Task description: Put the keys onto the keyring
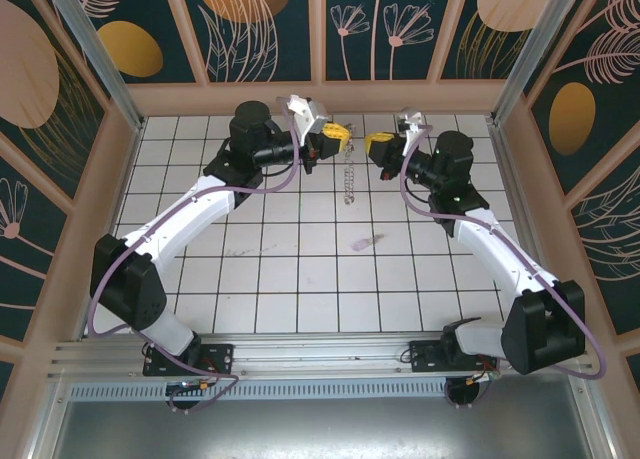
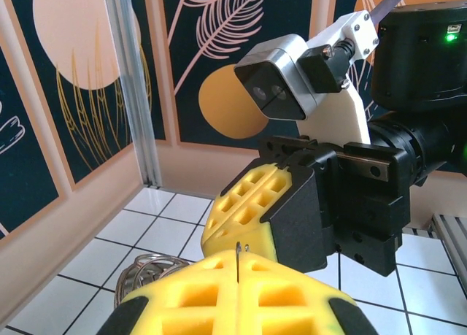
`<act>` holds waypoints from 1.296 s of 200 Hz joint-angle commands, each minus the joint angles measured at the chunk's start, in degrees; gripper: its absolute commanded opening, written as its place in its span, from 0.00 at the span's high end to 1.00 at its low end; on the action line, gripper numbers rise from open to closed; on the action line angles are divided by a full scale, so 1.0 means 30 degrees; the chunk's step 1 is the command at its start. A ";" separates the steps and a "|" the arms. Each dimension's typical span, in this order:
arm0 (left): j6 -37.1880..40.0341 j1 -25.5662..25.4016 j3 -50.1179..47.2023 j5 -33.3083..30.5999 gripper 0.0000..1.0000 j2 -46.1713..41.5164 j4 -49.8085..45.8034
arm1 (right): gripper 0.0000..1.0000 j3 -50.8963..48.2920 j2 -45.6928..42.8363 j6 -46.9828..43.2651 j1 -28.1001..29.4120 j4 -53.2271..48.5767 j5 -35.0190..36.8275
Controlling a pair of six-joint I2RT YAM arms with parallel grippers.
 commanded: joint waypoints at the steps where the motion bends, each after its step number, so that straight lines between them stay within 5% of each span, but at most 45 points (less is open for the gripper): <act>1: 0.0118 -0.0132 -0.0141 0.0261 1.00 -0.0486 0.1279 | 1.00 -0.0293 -0.0549 0.0113 -0.0126 0.0217 0.0286; 72: -0.0405 -0.0124 -0.1383 -0.0848 1.00 -0.0731 0.2574 | 1.00 -0.1936 -0.0318 0.3219 -0.0777 -0.2555 0.5091; 104: -0.0631 -0.0127 -0.2060 -0.1051 1.00 -0.1038 0.3119 | 0.72 -0.3544 -0.0206 0.5427 -0.0985 -0.5595 0.7565; 158: -0.0830 -0.0131 -0.2864 -0.1067 1.00 -0.1437 0.3669 | 0.60 -0.6652 -0.0358 0.7959 -0.0596 -0.8694 0.9989; 259: -0.0695 -0.0111 -0.3371 -0.1445 1.00 -0.1819 0.3803 | 0.58 -0.7251 0.2290 0.9439 0.0140 -1.0793 1.2962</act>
